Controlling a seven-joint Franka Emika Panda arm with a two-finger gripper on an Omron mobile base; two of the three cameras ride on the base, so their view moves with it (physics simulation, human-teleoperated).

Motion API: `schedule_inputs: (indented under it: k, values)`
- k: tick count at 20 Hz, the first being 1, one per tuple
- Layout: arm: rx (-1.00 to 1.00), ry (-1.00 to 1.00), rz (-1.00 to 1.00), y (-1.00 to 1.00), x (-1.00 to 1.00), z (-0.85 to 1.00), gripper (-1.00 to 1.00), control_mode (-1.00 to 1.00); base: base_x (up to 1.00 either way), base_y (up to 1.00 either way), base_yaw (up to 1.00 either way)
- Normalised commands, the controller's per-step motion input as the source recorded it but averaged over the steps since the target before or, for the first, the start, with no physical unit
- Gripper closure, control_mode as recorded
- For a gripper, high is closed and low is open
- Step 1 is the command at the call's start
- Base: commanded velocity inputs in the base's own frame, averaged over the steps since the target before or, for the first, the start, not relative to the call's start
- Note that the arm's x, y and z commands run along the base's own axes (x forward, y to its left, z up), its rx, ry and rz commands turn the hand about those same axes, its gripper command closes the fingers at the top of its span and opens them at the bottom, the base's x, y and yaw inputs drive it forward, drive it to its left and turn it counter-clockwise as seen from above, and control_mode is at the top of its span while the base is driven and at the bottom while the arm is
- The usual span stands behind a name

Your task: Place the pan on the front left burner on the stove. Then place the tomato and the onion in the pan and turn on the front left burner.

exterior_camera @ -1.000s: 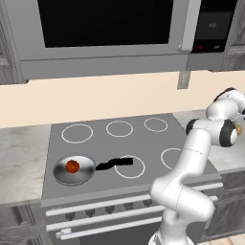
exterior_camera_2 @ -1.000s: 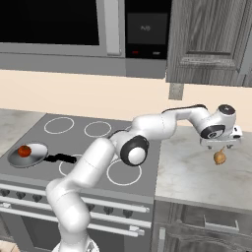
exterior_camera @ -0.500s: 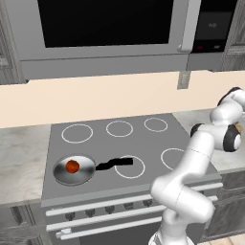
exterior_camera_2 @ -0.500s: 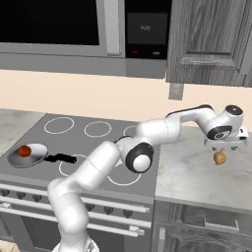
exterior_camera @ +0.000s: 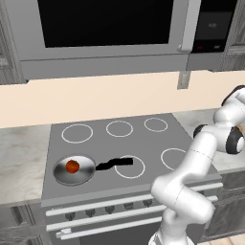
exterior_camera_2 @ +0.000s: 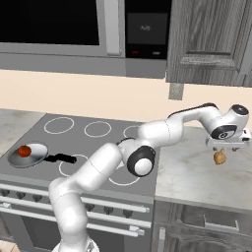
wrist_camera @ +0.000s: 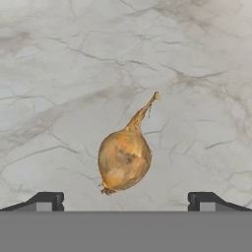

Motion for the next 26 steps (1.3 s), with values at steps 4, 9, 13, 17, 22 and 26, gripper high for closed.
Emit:
schedule_inputs:
  k: [4,9,13,17,22,26]
  values:
    - [0.0,0.0,0.0,0.22,0.02,0.0,-1.0,-1.0,0.0,0.0,0.0]
    - [0.0,0.0,0.0,0.14,0.12,-0.06,-1.0,-1.0,0.0,0.0,0.0]
    - [0.0,0.0,0.0,0.06,0.1,-0.21,-1.0,-1.0,0.0,0.0,0.0]
    - [0.0,0.0,0.0,0.03,0.01,-0.21,-1.0,-1.0,0.0,0.0,0.0]
    - [0.0,0.0,0.0,0.01,0.0,-0.23,-1.0,-1.0,0.0,0.0,0.0]
    - [0.0,0.0,0.0,0.0,0.0,-0.19,-1.0,-1.0,0.0,0.0,0.0]
